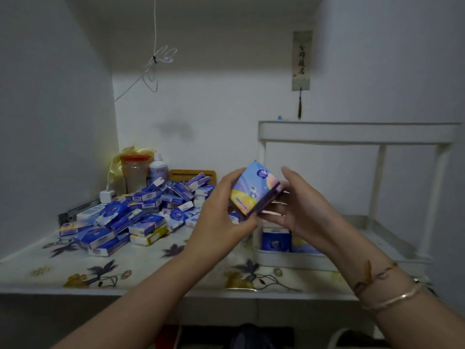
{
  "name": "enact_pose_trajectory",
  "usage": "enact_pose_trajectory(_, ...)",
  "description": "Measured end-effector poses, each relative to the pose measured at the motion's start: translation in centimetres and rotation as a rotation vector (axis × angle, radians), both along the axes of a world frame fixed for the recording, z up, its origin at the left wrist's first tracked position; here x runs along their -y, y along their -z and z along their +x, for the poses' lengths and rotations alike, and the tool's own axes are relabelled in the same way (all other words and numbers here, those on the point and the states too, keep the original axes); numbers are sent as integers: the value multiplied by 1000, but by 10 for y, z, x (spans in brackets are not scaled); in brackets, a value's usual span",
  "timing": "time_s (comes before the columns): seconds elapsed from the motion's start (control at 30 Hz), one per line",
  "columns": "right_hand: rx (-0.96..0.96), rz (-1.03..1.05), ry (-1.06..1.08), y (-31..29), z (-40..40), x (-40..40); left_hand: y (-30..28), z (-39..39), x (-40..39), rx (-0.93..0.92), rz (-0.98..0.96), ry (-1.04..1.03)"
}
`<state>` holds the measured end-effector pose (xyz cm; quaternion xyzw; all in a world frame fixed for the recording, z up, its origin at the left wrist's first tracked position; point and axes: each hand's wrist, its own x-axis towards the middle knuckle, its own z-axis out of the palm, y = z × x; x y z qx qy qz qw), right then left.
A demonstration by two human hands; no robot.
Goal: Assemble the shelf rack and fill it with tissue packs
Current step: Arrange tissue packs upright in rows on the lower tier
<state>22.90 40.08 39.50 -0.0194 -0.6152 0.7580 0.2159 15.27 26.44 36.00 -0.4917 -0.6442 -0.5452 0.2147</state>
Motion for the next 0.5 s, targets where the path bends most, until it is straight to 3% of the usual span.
enact_pose_trajectory(0.23, 23, 231, 175, 15, 40, -61, 7, 14, -79, -34, -138, 111)
enact_pose_trajectory(0.37, -6, 267, 271, 14, 53, -102, 9, 12, -110, -37, -373, 65)
enact_pose_trajectory(0.5, 112, 321, 325, 22, 60, -135, 12, 3, -116, -119, -624, -75)
